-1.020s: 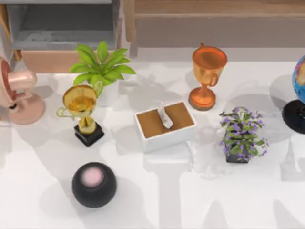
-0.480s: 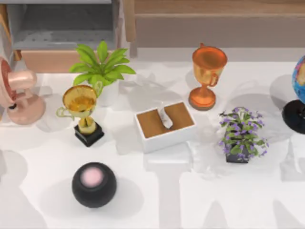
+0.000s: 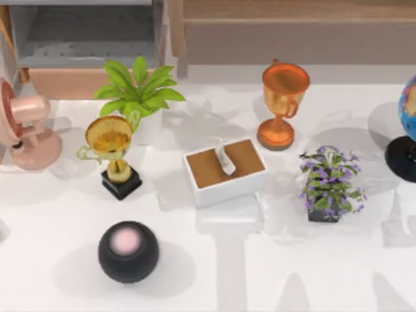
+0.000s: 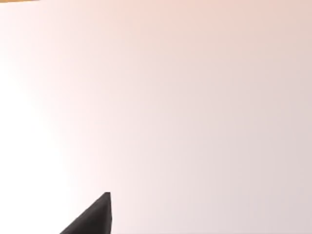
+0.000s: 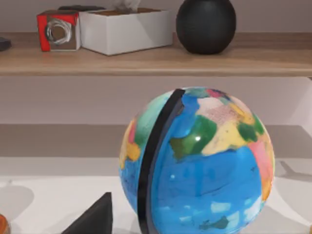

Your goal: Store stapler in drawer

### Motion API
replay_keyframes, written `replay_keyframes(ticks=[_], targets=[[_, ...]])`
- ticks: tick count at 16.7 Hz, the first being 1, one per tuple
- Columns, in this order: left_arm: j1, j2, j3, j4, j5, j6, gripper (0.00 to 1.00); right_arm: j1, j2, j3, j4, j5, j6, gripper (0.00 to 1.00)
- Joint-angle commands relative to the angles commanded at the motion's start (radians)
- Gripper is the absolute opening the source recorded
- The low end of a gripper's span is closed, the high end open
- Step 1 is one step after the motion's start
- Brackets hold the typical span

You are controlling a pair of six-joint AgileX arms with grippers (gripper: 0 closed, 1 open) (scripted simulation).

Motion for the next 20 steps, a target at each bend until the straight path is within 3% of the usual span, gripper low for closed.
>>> replay_keyframes(ticks=[4, 8, 15, 20], targets=[[-0.022, 0.062, -0.228, 0.242, 0.083, 0.042, 1.0, 0.0, 0.0, 0.0, 0.0, 0.0, 0.0, 1.0], [-0.102, 0.138, -0.348, 0.353, 0.138, 0.022, 1.0, 0.0, 0.0, 0.0, 0.0, 0.0, 0.0, 1.0], [-0.116, 0.149, -0.355, 0.36, 0.141, 0.017, 1.0, 0.0, 0.0, 0.0, 0.0, 0.0, 0.0, 1.0], [-0.174, 0.179, -0.284, 0.32, 0.087, 0.015, 1.0, 0.0, 0.0, 0.0, 0.0, 0.0, 0.0, 1.0]])
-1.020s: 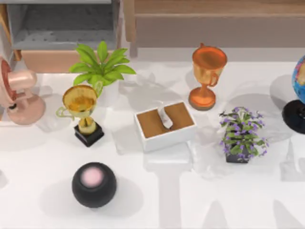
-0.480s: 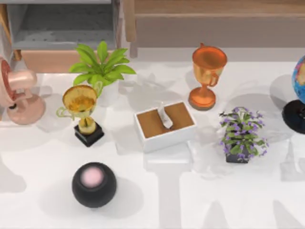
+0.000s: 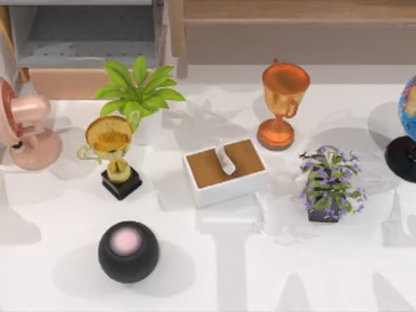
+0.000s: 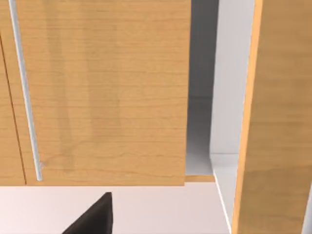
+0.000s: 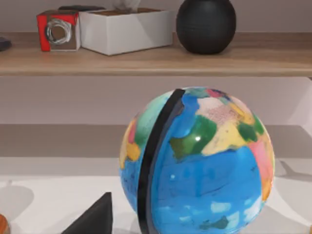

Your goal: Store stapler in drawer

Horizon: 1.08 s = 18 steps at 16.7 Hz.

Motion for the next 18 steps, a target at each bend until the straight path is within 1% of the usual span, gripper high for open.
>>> replay_keyframes(ticks=[4, 17, 18], targets=[[-0.002, 0.001, 0.002, -0.001, -0.002, 0.0, 1.0, 0.0, 0.0, 0.0, 0.0, 0.0, 0.0, 1.0], [-0.002, 0.001, 0.002, -0.001, -0.002, 0.0, 0.02, 0.0, 0.0, 0.0, 0.0, 0.0, 0.0, 1.0], [-0.002, 0.001, 0.002, -0.001, -0.002, 0.0, 0.0, 0.0, 0.0, 0.0, 0.0, 0.0, 0.0, 1.0]])
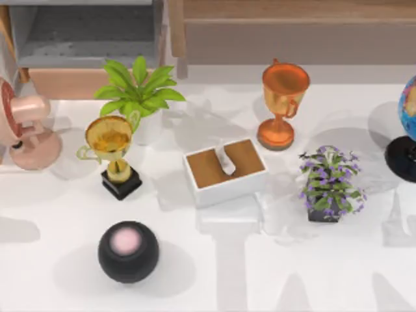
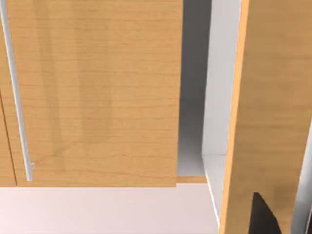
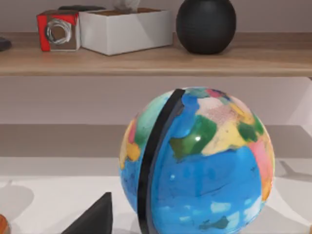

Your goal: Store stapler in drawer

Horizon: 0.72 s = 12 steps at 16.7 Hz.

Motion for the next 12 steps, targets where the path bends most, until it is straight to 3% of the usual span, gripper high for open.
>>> replay_keyframes(ticks=[9, 12], targets=[[0.0, 0.012, 0.002, -0.011, -0.002, -0.003, 0.0, 0.0, 0.0, 0.0, 0.0, 0.0, 0.0, 1.0], [-0.037, 0.039, 0.068, -0.046, -0.036, -0.003, 0.0, 0.0, 0.0, 0.0, 0.0, 0.0, 0.0, 1.0]])
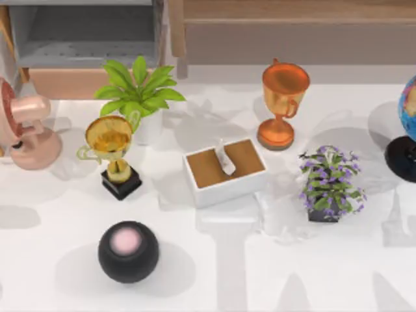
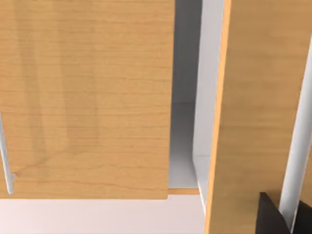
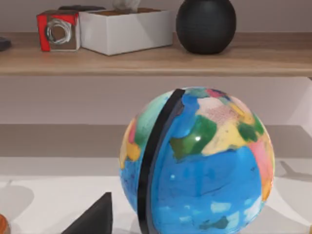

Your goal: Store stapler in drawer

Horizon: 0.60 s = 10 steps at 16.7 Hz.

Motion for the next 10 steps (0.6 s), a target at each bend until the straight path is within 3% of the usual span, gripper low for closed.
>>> replay_keyframes(ticks=[5, 10], targets=[[-0.079, 0.059, 0.144, -0.083, -0.081, -0.005, 0.0, 0.0, 0.0, 0.0, 0.0, 0.0, 0.0, 1.0], [-0.078, 0.064, 0.148, -0.089, -0.083, -0.004, 0.0, 0.0, 0.0, 0.0, 0.0, 0.0, 0.0, 1.0]])
